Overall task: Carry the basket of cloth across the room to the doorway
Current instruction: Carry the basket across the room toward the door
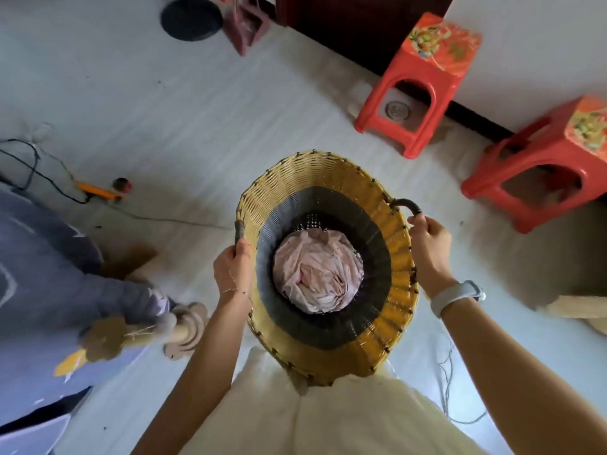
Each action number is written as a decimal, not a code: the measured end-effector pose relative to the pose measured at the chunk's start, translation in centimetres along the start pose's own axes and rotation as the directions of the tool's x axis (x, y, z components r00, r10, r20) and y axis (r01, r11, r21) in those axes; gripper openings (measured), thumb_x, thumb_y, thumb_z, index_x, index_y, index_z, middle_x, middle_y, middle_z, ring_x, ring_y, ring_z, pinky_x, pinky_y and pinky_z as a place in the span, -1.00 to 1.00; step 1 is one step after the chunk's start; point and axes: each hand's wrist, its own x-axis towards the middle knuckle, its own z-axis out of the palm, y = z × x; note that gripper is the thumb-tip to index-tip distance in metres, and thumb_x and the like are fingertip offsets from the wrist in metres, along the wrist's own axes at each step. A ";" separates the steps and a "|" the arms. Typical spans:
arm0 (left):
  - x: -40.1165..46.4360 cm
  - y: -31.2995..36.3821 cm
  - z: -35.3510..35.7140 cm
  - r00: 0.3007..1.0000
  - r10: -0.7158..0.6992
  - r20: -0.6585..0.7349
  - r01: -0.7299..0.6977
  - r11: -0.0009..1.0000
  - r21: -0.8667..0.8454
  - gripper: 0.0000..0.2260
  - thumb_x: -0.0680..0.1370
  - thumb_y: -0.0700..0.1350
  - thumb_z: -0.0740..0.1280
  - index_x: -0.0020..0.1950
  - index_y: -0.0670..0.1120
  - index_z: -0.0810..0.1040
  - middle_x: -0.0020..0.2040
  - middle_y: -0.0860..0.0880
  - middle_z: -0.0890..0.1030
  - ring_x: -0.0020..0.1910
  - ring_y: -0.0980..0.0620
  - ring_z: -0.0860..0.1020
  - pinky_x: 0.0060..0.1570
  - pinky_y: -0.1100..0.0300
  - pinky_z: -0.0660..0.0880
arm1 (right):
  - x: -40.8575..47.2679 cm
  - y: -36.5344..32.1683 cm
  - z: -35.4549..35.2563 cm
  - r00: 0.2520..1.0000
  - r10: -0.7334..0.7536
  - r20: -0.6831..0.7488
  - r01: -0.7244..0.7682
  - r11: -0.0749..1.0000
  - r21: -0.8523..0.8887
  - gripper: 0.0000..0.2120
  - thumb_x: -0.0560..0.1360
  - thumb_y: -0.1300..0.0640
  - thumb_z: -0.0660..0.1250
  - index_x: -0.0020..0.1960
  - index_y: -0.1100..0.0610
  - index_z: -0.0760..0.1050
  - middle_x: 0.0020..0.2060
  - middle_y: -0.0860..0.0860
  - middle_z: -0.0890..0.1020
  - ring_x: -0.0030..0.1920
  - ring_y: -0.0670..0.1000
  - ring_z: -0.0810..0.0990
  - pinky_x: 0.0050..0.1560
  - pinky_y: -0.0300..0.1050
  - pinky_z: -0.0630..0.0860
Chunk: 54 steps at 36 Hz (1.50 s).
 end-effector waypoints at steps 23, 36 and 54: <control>23.8 24.0 6.2 0.953 -0.066 -0.296 0.031 0.992 -0.124 -0.67 0.55 -0.04 0.13 -0.40 -0.10 0.38 -0.41 -0.09 0.38 -0.34 -0.04 0.32 -0.31 0.14 0.26 | 28.1 -24.5 20.5 0.941 -0.161 0.296 0.155 0.987 0.043 -0.74 0.55 0.17 0.05 0.01 0.26 0.47 -0.39 0.00 0.41 -0.36 -0.02 0.37 -0.33 -0.13 0.32; 37.1 30.7 4.3 0.895 -0.234 -0.380 0.137 0.954 -0.265 -0.67 0.54 -0.03 0.14 -0.42 -0.10 0.35 -0.41 -0.11 0.35 -0.33 -0.04 0.30 -0.31 0.15 0.24 | 35.5 -36.5 35.3 0.882 -0.203 0.426 0.246 0.968 -0.049 -0.72 0.53 0.16 0.08 0.01 0.30 0.50 -0.38 0.06 0.41 -0.36 0.04 0.35 -0.29 -0.12 0.29; 63.5 41.1 -10.0 0.852 -0.302 -0.427 0.107 0.900 -0.423 -0.72 0.54 -0.07 0.11 -0.34 -0.15 0.39 -0.40 -0.09 0.31 -0.31 -0.04 0.30 -0.30 0.11 0.23 | 34.9 -56.5 63.2 0.833 -0.264 0.485 0.303 0.953 -0.002 -0.71 0.53 0.15 0.09 -0.03 0.32 0.49 -0.40 0.09 0.37 -0.39 0.04 0.30 -0.32 -0.10 0.26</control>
